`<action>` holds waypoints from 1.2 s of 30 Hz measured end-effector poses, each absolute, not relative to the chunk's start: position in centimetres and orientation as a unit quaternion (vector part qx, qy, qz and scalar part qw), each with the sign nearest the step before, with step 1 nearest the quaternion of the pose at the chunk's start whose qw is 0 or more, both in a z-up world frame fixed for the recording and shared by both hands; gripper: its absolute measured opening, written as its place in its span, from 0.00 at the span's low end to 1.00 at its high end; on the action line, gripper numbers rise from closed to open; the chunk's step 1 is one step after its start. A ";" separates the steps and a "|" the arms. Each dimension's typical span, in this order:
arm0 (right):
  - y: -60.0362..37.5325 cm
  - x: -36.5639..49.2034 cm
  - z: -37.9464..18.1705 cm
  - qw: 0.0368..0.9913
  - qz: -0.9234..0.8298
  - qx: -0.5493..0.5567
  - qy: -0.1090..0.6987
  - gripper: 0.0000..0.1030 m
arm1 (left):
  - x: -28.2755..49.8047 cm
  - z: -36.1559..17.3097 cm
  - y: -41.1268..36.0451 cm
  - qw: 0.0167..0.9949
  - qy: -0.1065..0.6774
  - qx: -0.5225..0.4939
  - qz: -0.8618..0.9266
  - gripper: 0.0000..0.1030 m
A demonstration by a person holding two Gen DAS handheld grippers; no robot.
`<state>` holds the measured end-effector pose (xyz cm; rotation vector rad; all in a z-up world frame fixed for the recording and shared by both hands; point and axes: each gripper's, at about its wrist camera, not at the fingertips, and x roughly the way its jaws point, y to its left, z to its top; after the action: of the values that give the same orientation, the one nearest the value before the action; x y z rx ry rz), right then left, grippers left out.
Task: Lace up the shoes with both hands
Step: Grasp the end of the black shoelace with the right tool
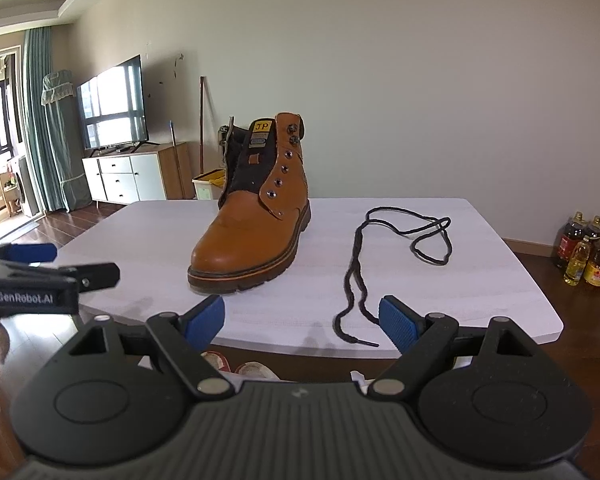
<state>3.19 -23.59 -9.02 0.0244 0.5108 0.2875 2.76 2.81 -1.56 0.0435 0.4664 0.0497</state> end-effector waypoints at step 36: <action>-27.3 17.0 -14.9 0.856 0.332 -0.016 0.395 0.02 | 12.1 -3.5 1.2 0.964 0.256 0.030 -0.065 1.00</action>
<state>17.04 -27.25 -14.95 -0.0343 0.8312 0.6983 12.09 1.24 -3.51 0.0602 0.5192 -0.1325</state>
